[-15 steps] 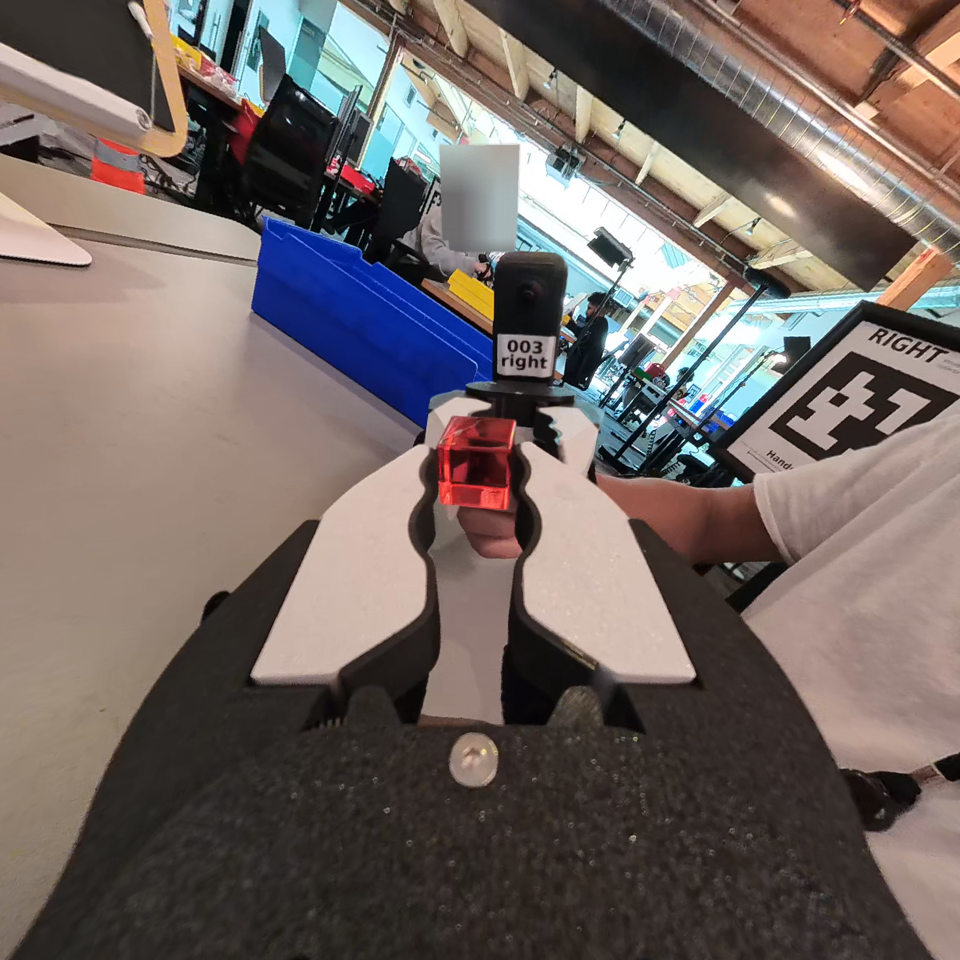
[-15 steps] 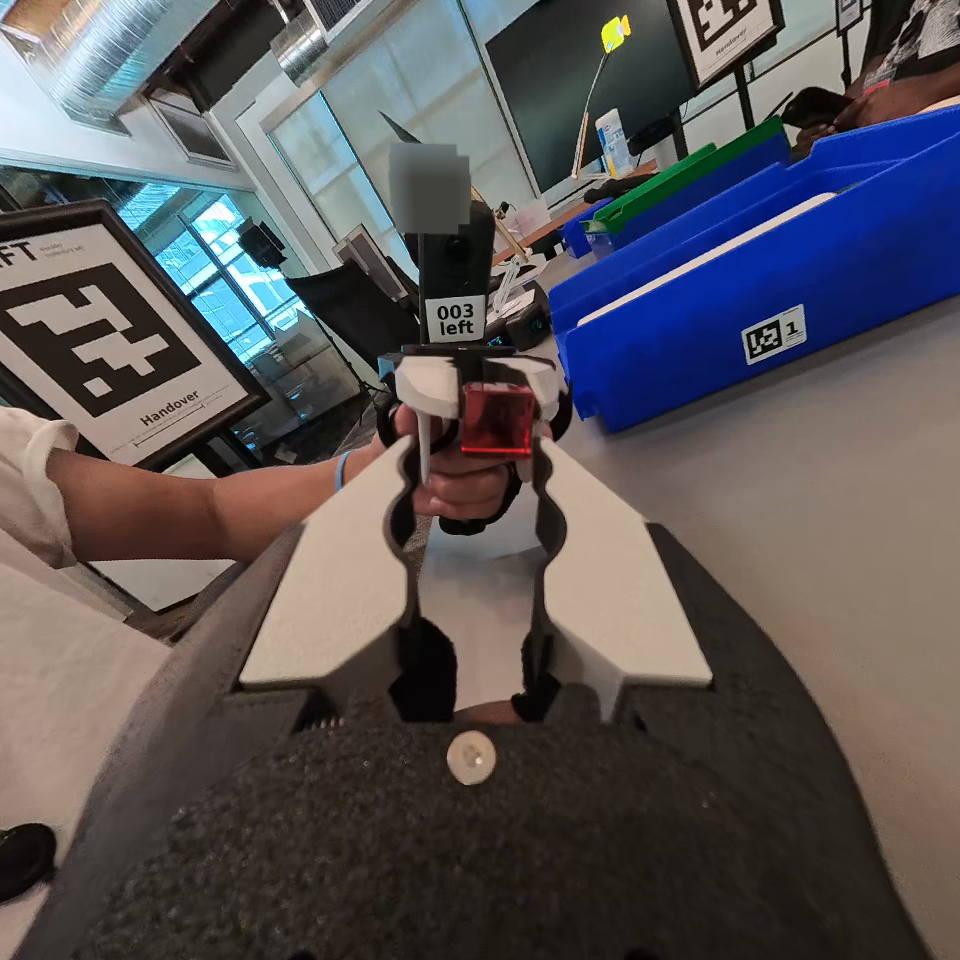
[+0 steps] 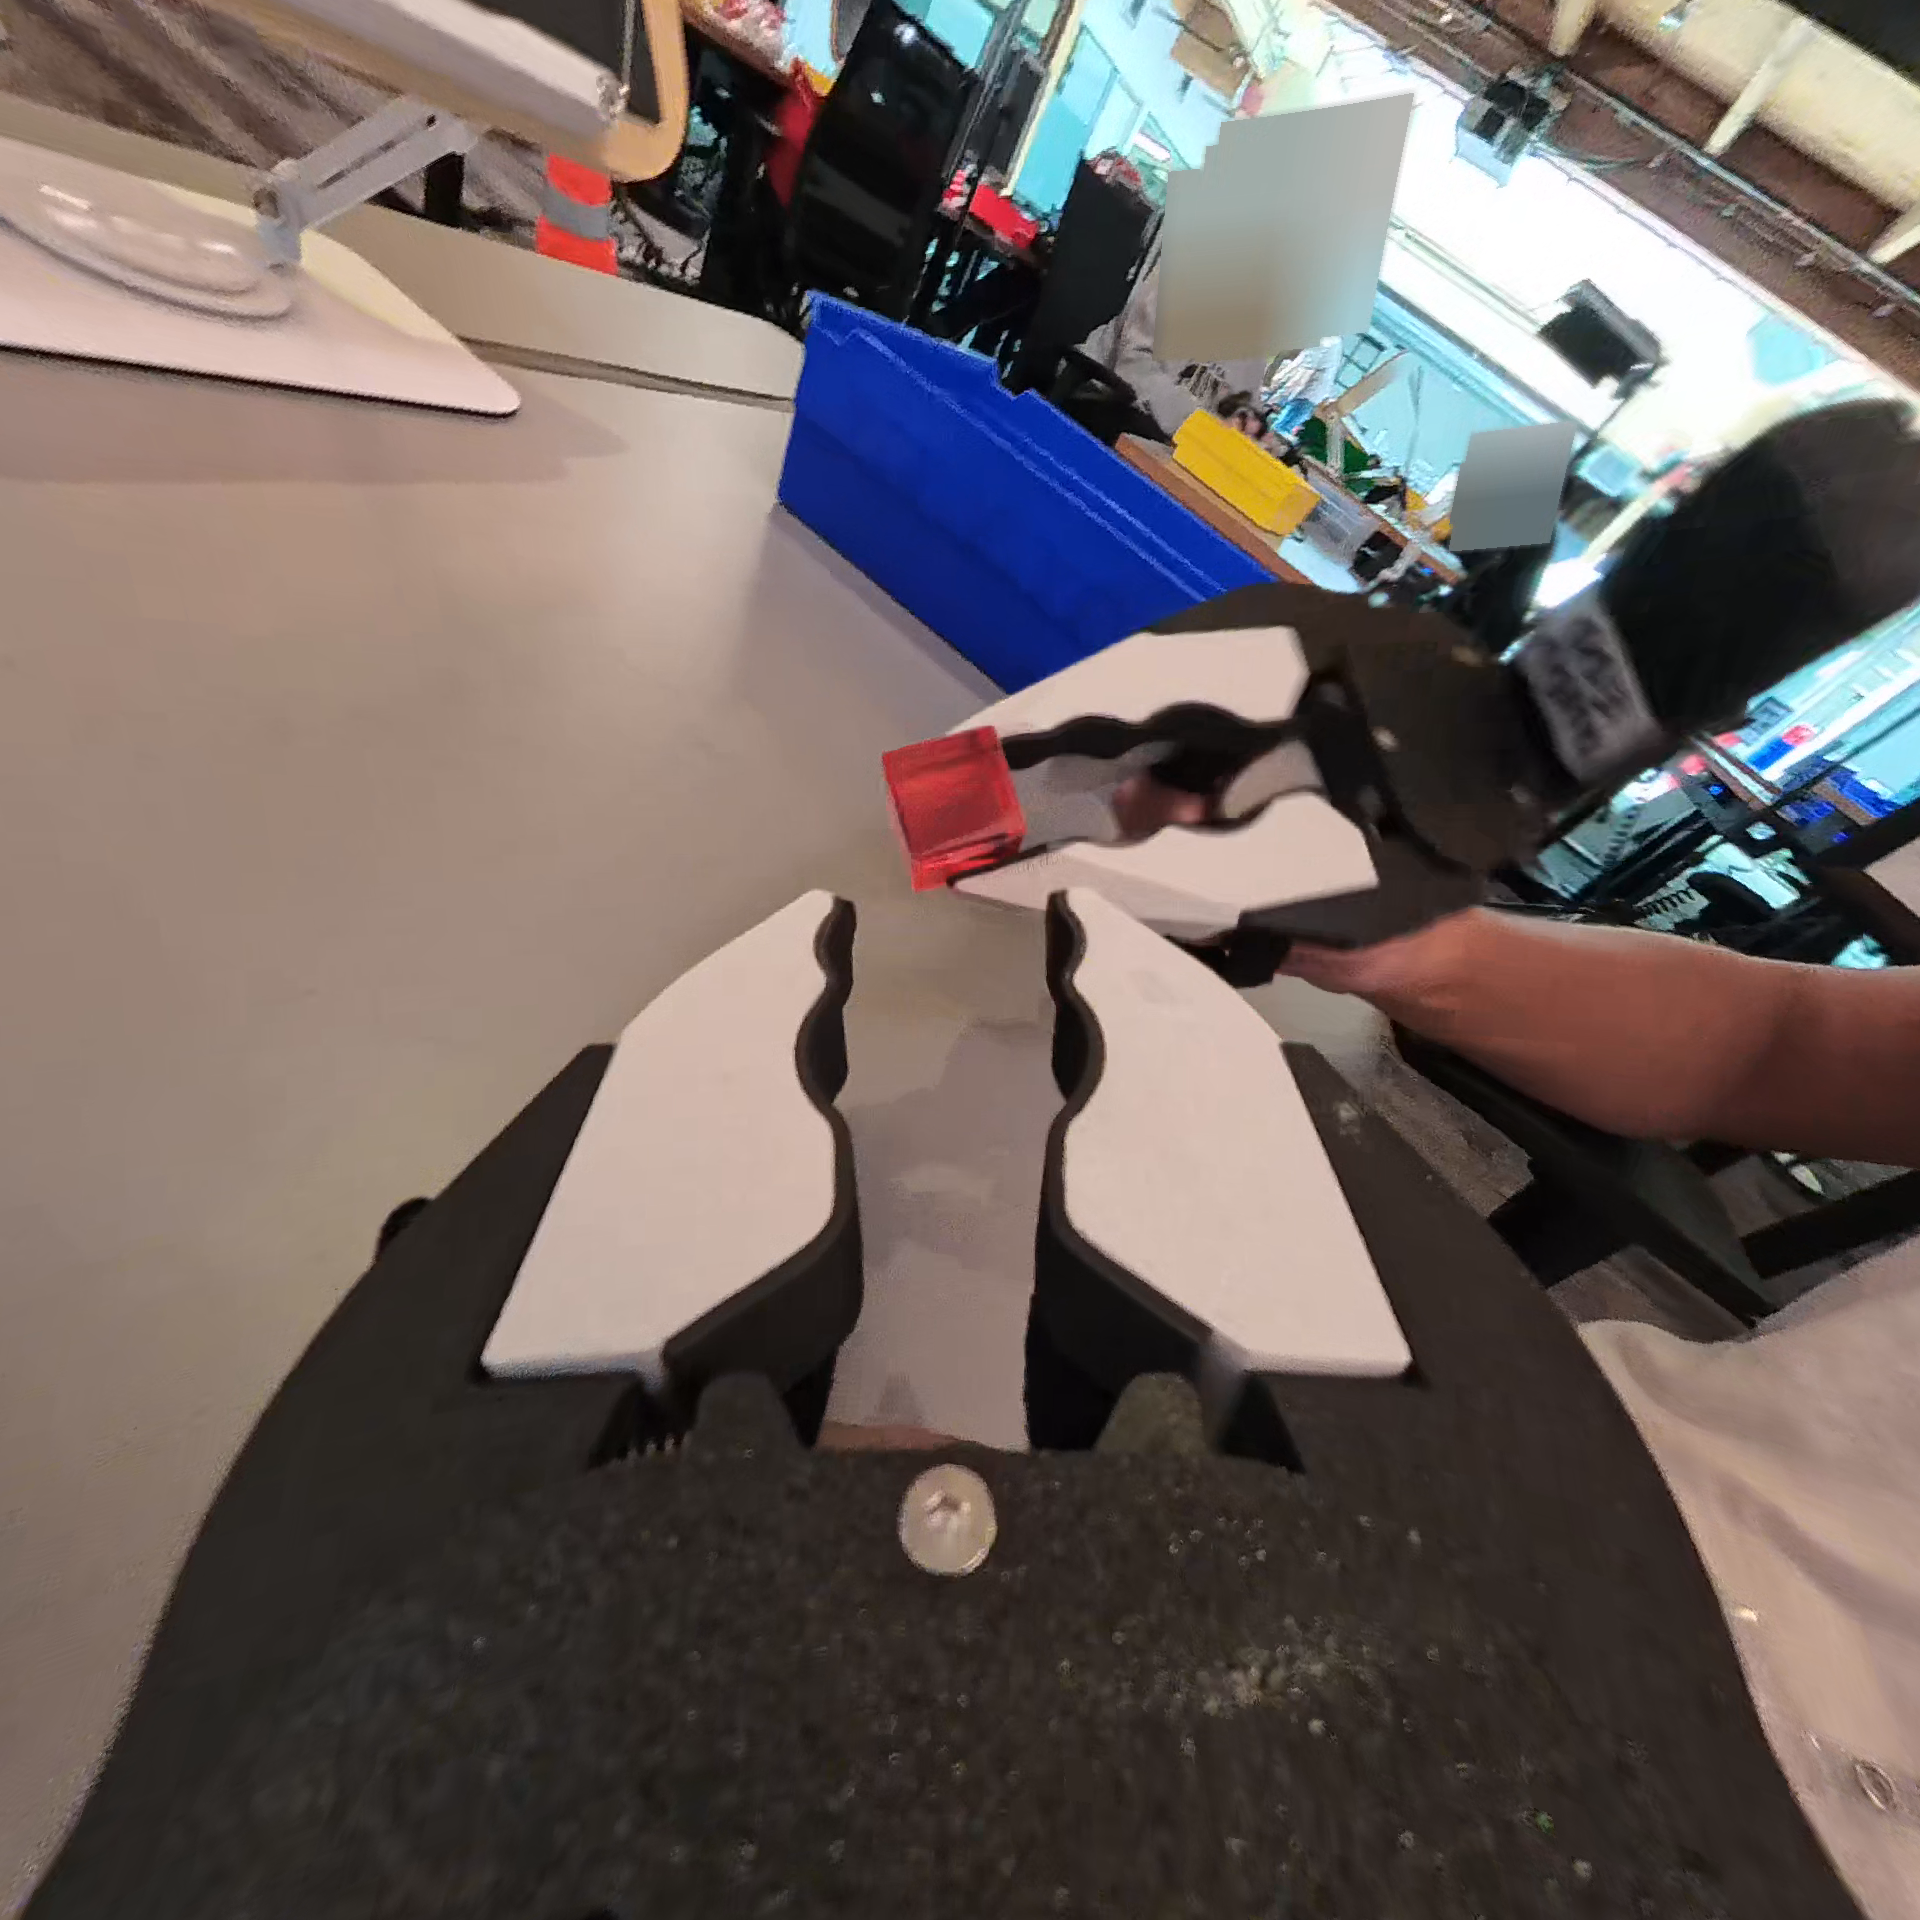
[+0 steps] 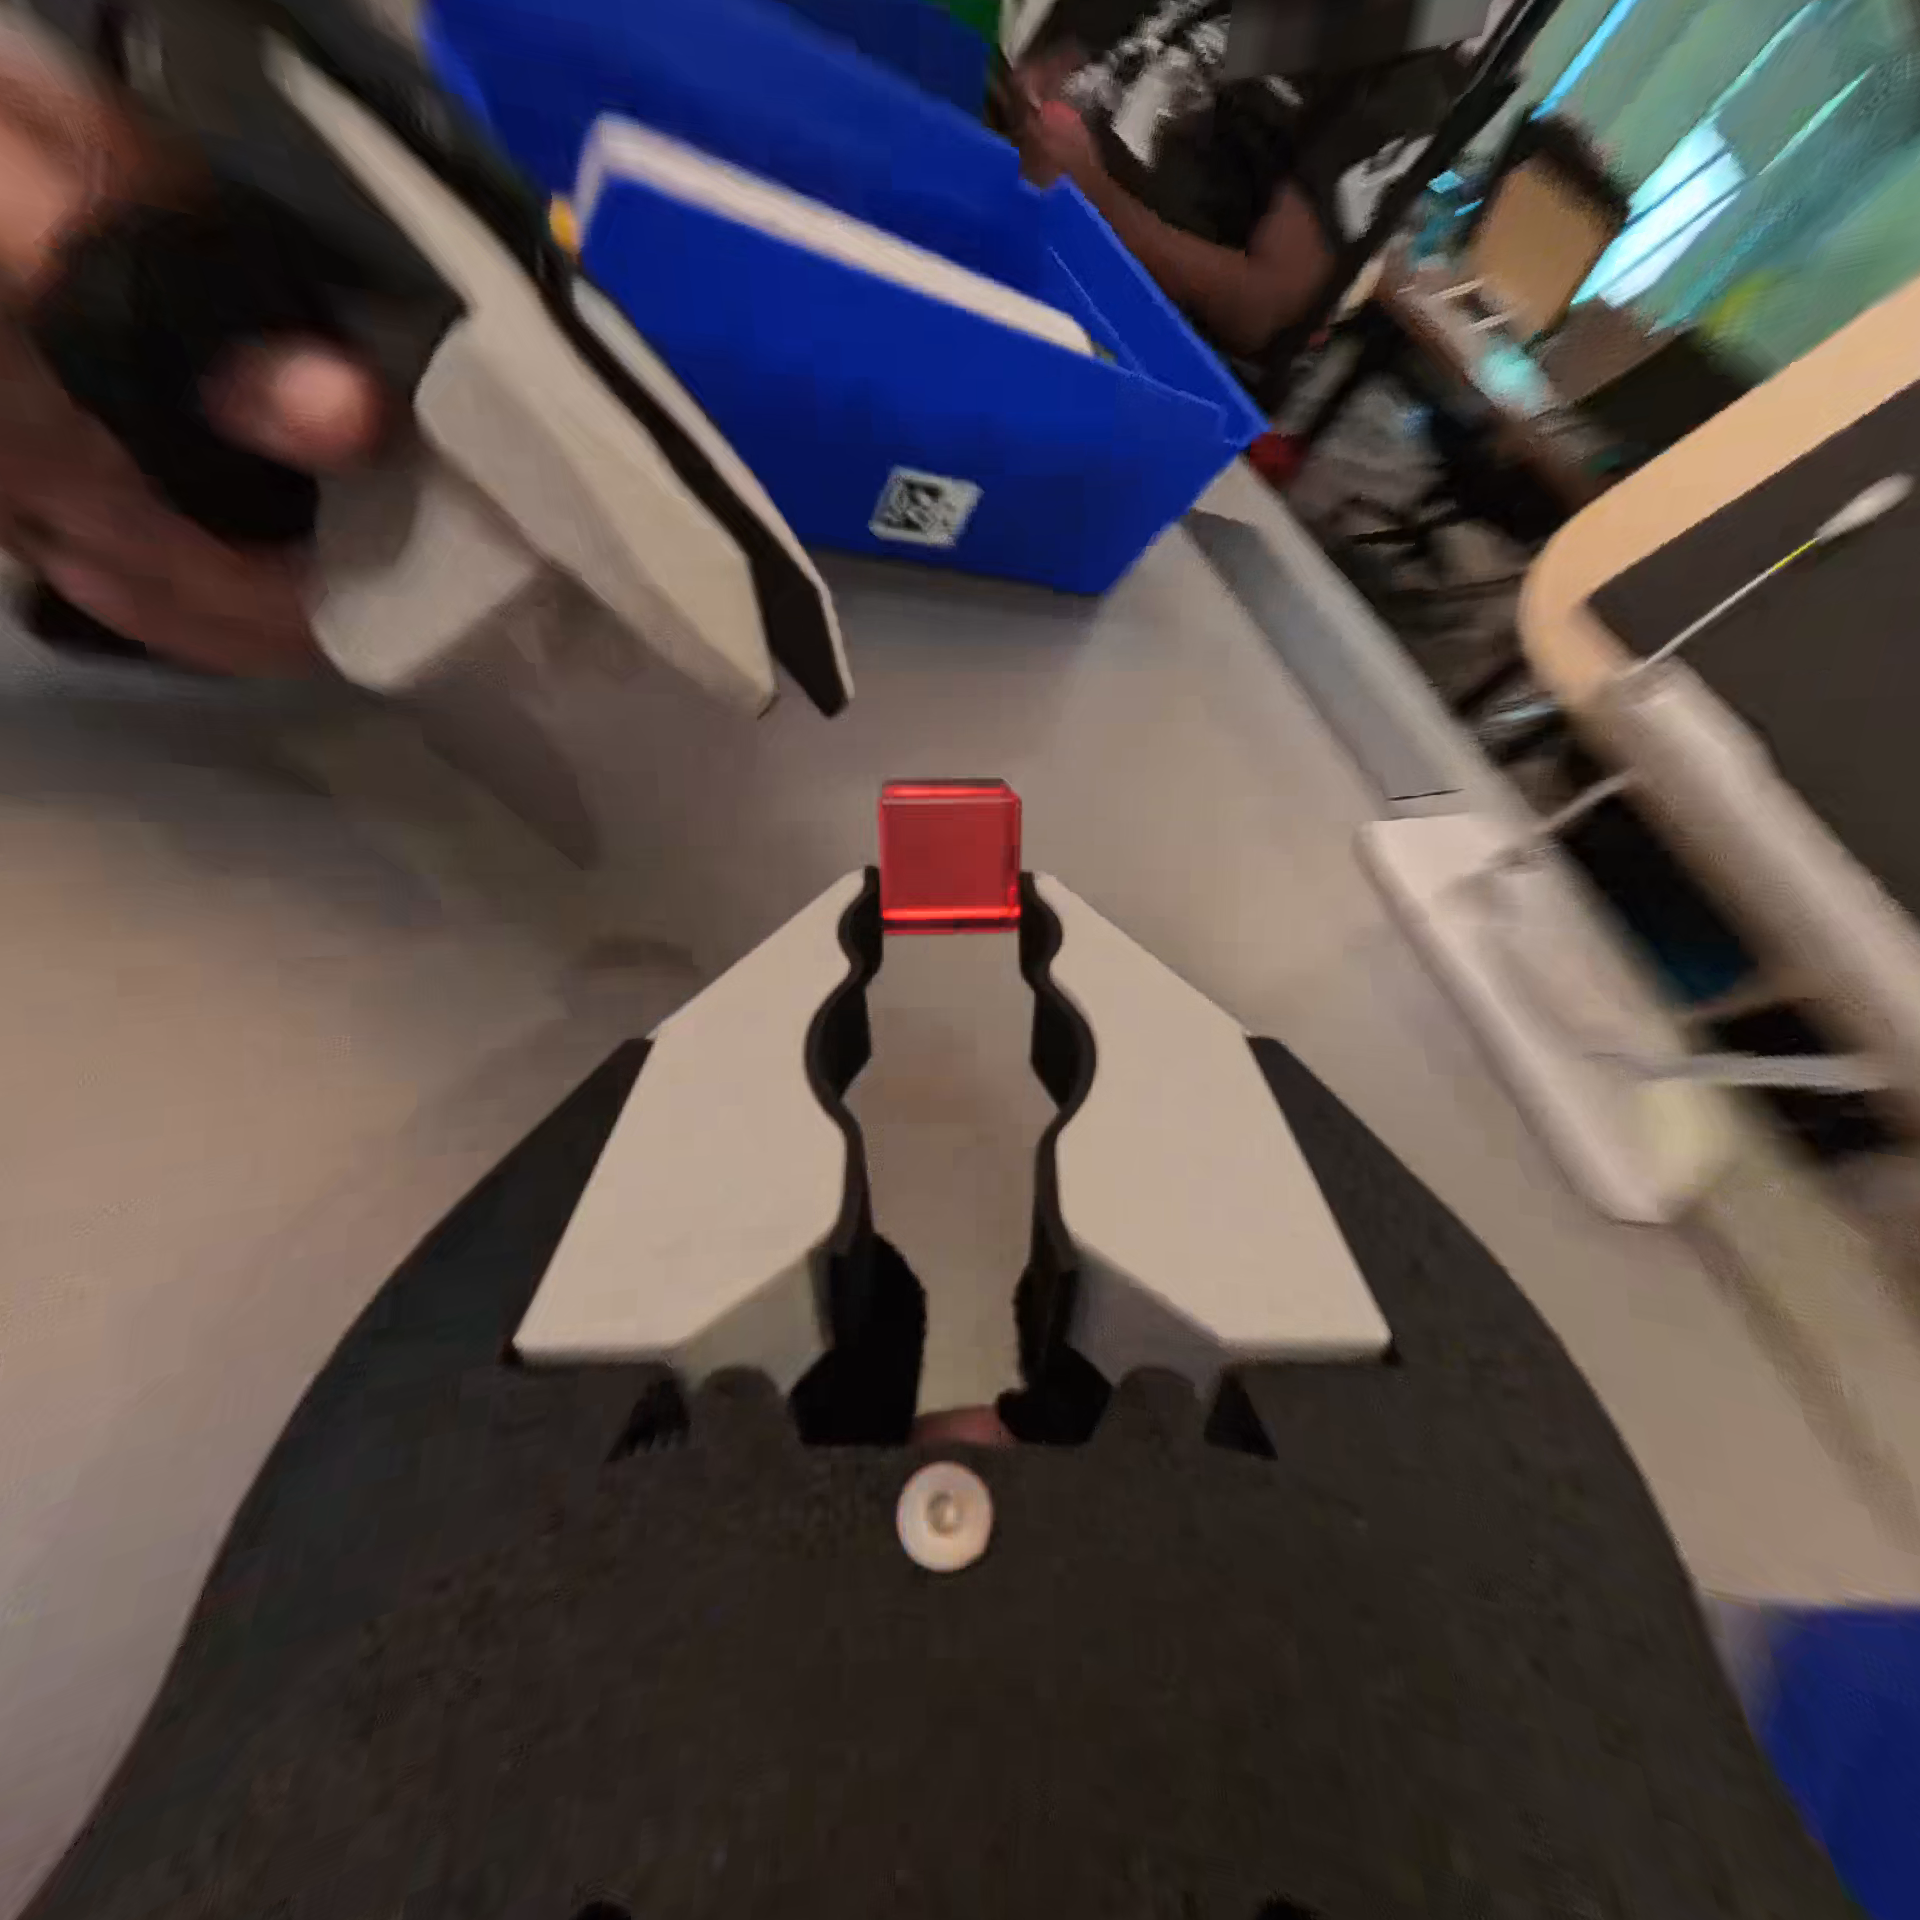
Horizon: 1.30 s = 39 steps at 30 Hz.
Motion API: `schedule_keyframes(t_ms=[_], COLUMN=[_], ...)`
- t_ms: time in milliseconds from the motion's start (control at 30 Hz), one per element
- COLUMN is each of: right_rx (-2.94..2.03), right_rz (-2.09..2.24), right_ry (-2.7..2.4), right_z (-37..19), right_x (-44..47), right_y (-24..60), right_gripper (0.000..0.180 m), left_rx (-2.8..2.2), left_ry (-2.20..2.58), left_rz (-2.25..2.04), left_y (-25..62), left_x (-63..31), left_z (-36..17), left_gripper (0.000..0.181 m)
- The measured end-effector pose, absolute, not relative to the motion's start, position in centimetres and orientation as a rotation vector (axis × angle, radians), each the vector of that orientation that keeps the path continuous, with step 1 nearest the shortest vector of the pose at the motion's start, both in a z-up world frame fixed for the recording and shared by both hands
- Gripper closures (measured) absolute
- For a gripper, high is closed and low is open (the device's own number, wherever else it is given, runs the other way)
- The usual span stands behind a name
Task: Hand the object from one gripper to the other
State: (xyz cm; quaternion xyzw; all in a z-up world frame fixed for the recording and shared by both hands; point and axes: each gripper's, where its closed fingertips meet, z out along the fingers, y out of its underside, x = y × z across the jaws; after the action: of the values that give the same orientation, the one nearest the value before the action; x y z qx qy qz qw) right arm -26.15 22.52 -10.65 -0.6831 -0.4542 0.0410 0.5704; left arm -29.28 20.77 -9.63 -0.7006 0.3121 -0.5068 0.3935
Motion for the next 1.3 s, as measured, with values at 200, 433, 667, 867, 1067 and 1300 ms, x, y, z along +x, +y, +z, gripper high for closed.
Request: schedule_keyframes(t_ms=[200, 433, 667, 867, 1067, 1300], right_rx=[-1.293, -1.270, -1.584, -1.762, -1.682, -1.527], right_rz=[-0.473, -0.458, -0.114, 0.344, 1.422, 1.678], right_ry=[-1.304, -1.301, -1.177, -0.601, -0.477, -0.612], right_z=[-10.5, -10.4, -12.7, -10.3, -9.0, -7.0], right_x=[-28.6, -29.0, -26.5, -22.7, -26.4, -28.6], right_y=[21.1, 20.9, 22.0, 25.9, 21.7, 18.8], right_gripper=[0.154, 0.154, 0.121, 0.122, 0.122, 0.131], left_rx=[-1.821, -1.800, -1.780, -1.764, -1.722, -1.602], left_ry=[0.839, 0.923, 0.943, 0.940, 0.937, 0.879], left_rz=[-1.212, -1.122, -0.971, -1.005, -1.102, -1.475], left_y=[20.6, 20.1, 21.2, 21.0, 20.3, 17.8], left_x=[-28.6, -28.5, -29.5, -29.5, -28.9, -27.9], left_z=[-10.8, -10.6, -10.5, -10.3, -9.6, -6.8], left_gripper=[0.145, 0.154, 0.154, 0.154, 0.154, 0.154])
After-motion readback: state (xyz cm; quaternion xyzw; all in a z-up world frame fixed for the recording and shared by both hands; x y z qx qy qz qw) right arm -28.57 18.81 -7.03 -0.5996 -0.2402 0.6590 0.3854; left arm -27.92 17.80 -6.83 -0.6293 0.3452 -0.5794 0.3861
